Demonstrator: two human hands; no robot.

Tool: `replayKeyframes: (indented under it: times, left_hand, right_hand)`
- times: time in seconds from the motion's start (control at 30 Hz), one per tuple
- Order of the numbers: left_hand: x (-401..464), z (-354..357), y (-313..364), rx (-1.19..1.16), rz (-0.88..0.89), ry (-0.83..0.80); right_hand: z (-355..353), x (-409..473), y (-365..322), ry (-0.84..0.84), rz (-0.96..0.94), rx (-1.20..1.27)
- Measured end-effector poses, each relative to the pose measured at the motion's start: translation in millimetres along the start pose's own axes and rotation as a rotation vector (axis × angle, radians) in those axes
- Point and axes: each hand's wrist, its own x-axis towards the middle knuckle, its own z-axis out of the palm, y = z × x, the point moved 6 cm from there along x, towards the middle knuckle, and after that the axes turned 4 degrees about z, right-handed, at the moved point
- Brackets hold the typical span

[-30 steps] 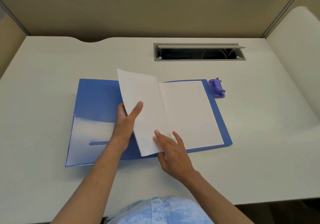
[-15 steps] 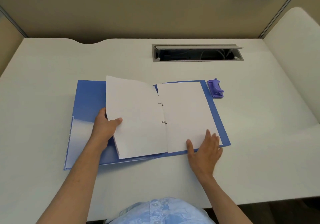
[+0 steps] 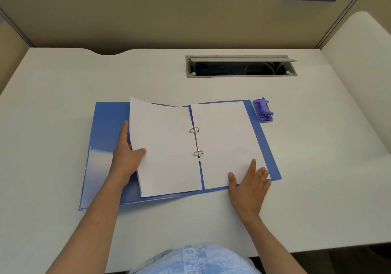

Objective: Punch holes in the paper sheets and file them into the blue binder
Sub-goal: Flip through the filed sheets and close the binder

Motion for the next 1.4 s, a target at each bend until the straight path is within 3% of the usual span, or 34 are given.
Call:
replayKeyframes:
  times: [0.23, 0.43, 0.63, 0.8, 0.9, 1.1, 1.4]
  left_hand:
    - [0, 1, 2, 0.038, 0.049, -0.008]
    - [0, 3, 8, 0.138, 0.095, 0.009]
    - [0, 4, 7, 0.1, 0.053, 0.006]
    - [-3, 4, 20, 0.101, 0.077, 0.017]
    - [-4, 4, 24, 0.106, 0.073, 0.026]
    - [-5, 3, 26, 0.121, 0.077, 0.035]
    - [-6, 2, 24, 0.131, 0.071, 0.04]
  right_hand:
    - [-4, -2, -10, 0.023, -0.053, 0.087]
    - [-23, -10, -27, -0.072, 0.016, 0.734]
    - [-46, -24, -61, -0.126, -0.026, 1.157]
    - [-52, -20, -66, -0.091, 0.14, 1.517]
    - [-60, -13, -58, -0.022, 0.187, 1.522]
    - [-78, -4, -27, 0.185, 0.168, 1.219]
    - [-85, -8, -9, 0.223, 0.192, 0.912]
